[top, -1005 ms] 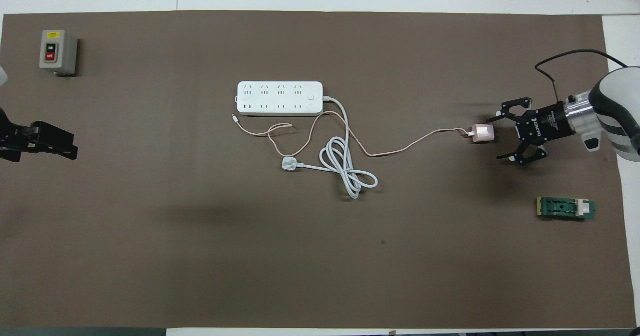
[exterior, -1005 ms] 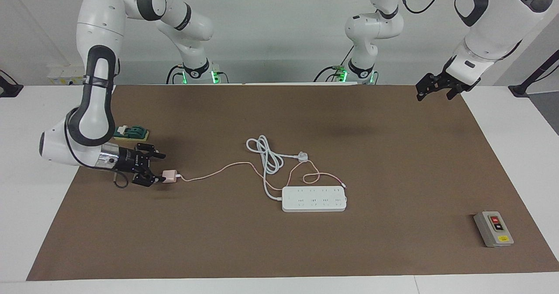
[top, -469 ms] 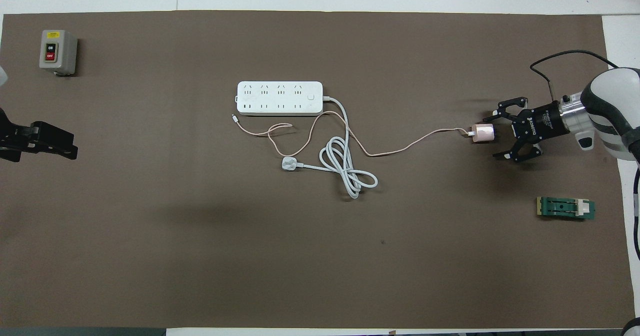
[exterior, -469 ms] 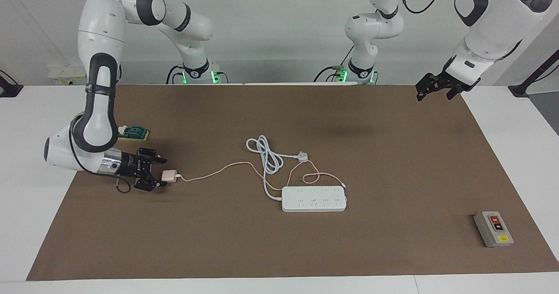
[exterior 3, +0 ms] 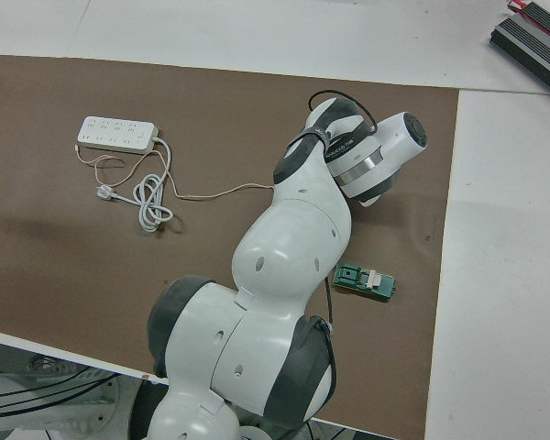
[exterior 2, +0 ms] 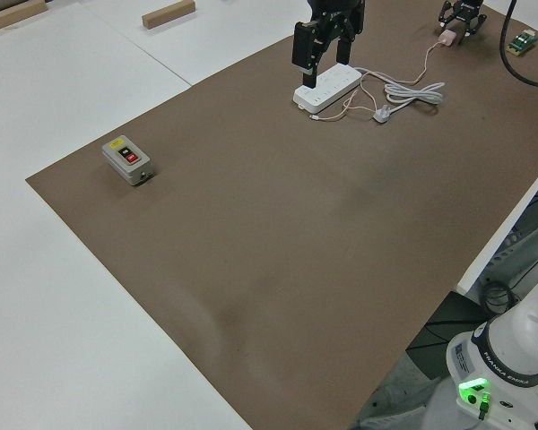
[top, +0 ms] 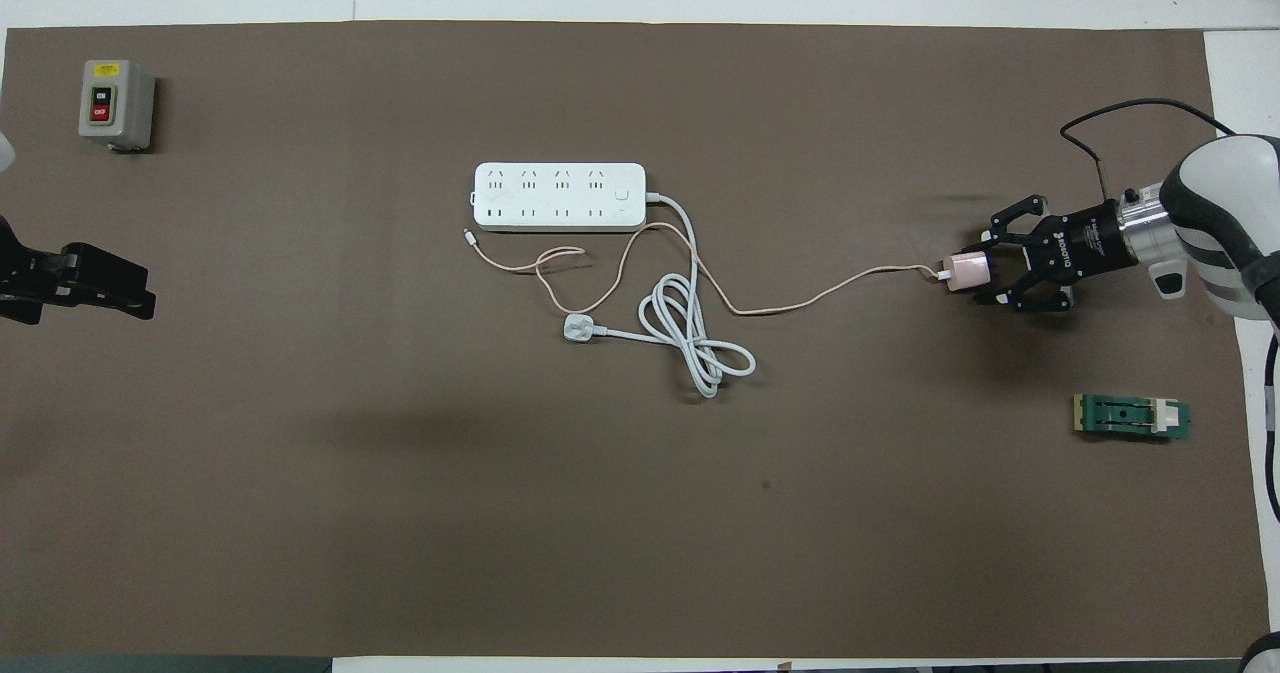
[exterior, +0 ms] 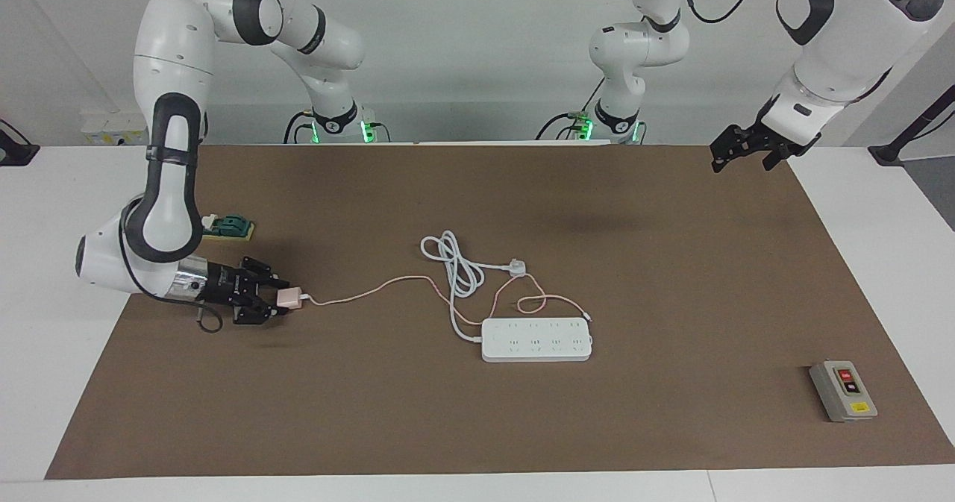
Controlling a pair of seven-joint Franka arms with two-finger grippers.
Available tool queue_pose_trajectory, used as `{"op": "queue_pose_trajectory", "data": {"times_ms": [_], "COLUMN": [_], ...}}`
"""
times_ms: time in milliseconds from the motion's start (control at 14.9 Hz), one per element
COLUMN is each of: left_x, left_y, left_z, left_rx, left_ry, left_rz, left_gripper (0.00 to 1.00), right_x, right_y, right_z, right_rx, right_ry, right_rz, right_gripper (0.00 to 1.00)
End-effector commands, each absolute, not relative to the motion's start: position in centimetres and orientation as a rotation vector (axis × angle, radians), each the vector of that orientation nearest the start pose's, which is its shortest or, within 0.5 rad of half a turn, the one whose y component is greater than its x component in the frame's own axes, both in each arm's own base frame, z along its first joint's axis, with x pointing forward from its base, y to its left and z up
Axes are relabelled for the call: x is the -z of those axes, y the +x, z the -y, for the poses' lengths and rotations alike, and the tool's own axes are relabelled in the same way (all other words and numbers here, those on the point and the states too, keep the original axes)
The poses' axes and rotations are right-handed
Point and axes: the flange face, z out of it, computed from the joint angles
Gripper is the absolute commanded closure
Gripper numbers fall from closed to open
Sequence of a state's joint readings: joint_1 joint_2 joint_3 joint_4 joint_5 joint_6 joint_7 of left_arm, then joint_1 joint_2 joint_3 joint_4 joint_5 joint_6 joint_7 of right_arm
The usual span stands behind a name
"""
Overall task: Plug charger into power strip
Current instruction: 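Lift the charger with the right gripper while the left gripper approaches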
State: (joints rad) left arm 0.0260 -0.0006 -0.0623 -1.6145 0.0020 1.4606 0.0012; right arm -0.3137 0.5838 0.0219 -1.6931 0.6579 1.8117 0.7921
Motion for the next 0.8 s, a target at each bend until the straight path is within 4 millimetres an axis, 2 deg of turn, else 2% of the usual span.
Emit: {"op": "queue_pose_trajectory", "data": {"times_ms": [0, 201, 335, 469, 603, 737], "left_x": [-60.1, -60.1, -60.1, -60.1, -60.3, -60.3], "left_y": [53.6, 53.6, 53.6, 53.5, 53.5, 53.6], "left_z": [1.8, 1.8, 1.8, 1.9, 1.9, 2.1], "left_rx": [-0.223, -0.223, -0.223, -0.231, -0.214, -0.207], "left_ry": [-3.127, -3.127, -3.127, -3.126, -3.128, -3.136], "left_rz": [-0.057, -0.057, -0.057, -0.06, -0.062, -0.084], "left_gripper": [0.0, 0.0, 0.0, 0.0, 0.0, 0.0], "right_x": [-23.5, -24.2, -26.5, -30.7, -33.7, -37.0], "right_y": [62.2, 62.3, 63.0, 64.3, 65.7, 66.7], "right_z": [12.0, 12.1, 10.7, 7.6, 4.6, 0.1], "right_rx": [-0.776, -0.778, -0.782, -0.808, -0.833, -0.845], "right_ry": [-1.95, -1.943, -1.93, -1.928, -1.908, -1.9], "right_rz": [-1.659, -1.668, -1.708, -1.72, -1.746, -1.74], "right_gripper": [1.0, 1.0, 1.0, 1.0, 1.0, 1.0]}}
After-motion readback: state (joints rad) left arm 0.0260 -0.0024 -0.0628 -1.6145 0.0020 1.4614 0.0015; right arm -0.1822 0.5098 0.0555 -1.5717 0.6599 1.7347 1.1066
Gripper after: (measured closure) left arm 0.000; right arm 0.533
